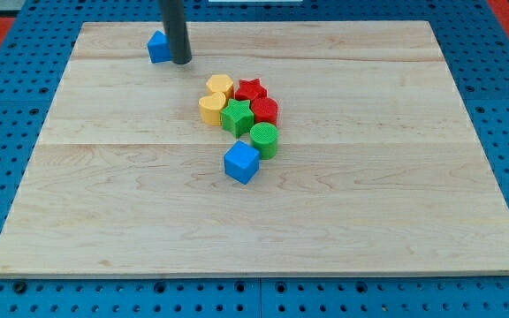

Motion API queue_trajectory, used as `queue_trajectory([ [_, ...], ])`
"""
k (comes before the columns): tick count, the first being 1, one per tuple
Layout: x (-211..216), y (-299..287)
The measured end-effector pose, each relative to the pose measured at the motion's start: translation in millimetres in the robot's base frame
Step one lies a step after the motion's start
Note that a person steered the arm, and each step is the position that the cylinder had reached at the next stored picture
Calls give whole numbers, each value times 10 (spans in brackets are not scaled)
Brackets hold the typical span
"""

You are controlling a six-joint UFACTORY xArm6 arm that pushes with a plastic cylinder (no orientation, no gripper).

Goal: Move the arm to the right side of red circle

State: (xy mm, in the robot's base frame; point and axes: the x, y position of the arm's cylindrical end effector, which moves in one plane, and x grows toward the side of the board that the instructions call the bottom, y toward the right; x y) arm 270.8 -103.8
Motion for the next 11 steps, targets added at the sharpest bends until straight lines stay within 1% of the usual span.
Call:
queue_trajectory([
  [1,-101,-167],
  [2,-151,-534],
  [5,-168,-486],
  [6,-93,-372],
  [7,195,-168],
  [8,341,393],
  [9,301,901],
  [10,467,1575],
  [11,841,1788],
])
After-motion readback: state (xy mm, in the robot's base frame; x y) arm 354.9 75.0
